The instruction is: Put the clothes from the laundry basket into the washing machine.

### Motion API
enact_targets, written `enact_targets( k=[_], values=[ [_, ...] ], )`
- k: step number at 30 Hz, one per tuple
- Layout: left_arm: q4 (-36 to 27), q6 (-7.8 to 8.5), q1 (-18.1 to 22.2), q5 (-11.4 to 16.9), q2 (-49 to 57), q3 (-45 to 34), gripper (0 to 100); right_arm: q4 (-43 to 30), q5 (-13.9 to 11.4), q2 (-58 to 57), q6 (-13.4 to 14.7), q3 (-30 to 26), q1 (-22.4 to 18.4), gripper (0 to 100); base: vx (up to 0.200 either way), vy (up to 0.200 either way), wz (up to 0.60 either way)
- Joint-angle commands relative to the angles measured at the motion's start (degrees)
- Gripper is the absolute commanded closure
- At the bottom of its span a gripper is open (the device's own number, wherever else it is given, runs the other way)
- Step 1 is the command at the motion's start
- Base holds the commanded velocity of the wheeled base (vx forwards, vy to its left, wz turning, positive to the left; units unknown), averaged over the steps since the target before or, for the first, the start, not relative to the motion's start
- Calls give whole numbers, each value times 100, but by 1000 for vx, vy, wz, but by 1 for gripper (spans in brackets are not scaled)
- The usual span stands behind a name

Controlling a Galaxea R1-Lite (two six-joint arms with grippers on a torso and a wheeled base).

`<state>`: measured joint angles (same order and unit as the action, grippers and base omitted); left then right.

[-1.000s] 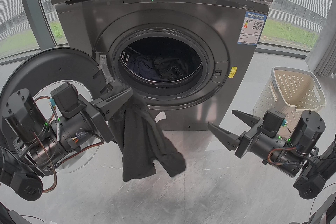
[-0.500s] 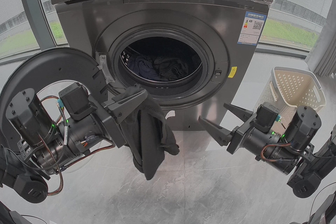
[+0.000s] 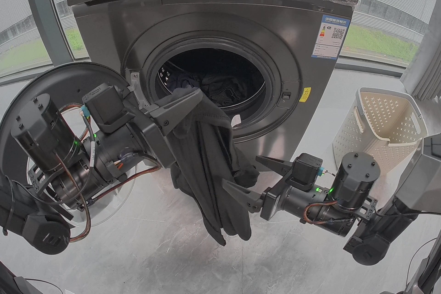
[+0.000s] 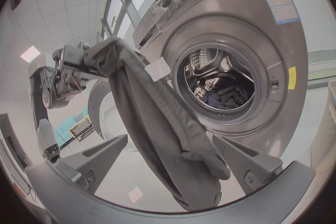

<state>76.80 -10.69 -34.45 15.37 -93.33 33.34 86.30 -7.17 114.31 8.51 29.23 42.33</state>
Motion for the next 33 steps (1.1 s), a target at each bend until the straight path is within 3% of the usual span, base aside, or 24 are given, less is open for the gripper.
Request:
enact_targets(
  k=[1, 8, 14, 19, 20, 25, 33],
  values=[
    [2, -3, -44, 1, -1, 41, 100, 10, -57, 575, -42, 337, 21, 0, 0, 0, 0],
    [2, 6, -106, 1, 61, 58, 100, -25, -57, 1005, -121, 1234, -67, 0, 0, 0, 0],
    [2, 14, -132, 1, 69, 41, 100, -87, -65, 1225, -209, 1498, -67, 0, 0, 0, 0],
    [2, 14, -123, -8, 78, 6, 100, -78, -206, 1471, -236, 1629, -67, 0, 0, 0, 0],
    [2, 14, -97, -17, 78, -12, 100, -34, -364, 1568, -253, 1682, -67, 0, 0, 0, 0],
    [2, 14, -62, -26, 78, 50, 100, 1, -628, 1638, -324, 1647, 4, 0, 0, 0, 0],
    [-7, 14, -79, -43, 69, 76, 100, 63, -663, 1876, -324, 1612, 206, 0, 0, 0, 0]
  ],
)
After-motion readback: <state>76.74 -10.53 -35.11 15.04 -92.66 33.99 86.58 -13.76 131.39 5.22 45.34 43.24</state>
